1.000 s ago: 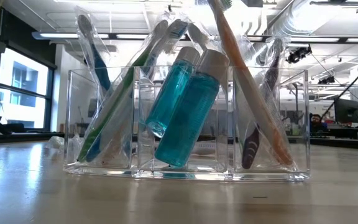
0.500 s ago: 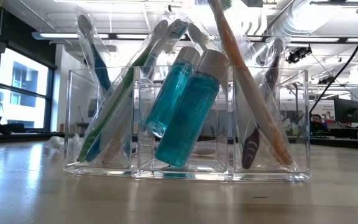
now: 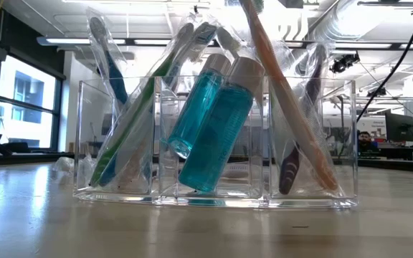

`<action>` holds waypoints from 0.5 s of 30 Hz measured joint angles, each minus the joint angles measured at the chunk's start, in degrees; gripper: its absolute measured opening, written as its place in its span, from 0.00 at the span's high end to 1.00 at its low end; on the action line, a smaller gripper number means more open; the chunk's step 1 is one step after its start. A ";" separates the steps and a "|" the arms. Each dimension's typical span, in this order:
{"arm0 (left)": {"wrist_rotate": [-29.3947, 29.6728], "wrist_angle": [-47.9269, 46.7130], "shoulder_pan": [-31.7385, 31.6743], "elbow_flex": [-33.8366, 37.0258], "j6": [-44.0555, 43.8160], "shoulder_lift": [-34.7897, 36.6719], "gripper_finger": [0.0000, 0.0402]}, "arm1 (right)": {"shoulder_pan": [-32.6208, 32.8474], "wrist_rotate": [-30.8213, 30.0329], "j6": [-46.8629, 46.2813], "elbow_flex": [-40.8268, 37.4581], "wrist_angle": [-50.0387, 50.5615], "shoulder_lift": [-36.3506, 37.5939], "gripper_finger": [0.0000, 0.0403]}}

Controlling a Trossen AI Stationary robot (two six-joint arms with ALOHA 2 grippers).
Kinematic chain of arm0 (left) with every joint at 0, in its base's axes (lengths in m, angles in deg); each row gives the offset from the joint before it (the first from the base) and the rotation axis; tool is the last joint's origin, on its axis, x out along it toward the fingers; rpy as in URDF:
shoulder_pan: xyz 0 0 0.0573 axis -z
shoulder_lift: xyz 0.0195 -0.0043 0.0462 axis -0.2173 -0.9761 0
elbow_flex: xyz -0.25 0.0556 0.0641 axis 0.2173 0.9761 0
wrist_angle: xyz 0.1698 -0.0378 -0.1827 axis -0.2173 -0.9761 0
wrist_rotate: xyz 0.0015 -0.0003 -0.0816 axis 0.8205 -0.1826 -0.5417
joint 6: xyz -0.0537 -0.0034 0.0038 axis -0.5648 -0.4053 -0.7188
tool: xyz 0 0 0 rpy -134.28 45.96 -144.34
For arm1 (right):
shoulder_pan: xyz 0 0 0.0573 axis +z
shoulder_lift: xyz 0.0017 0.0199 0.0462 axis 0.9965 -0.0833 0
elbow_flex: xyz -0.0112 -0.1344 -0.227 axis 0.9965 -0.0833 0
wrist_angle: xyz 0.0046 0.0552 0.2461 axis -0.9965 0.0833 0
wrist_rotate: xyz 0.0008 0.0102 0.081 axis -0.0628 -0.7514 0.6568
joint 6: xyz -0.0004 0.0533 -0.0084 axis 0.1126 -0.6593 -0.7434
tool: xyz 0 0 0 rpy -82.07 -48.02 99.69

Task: Pick & Place toothbrushing station
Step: Put the mouthwash into the transparent organizer

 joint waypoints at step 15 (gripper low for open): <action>-6.12 42.65 0.03 51.24 -7.54 20.39 1.00 | -2.05 -1.83 -2.76 -0.04 -1.10 -3.80 1.00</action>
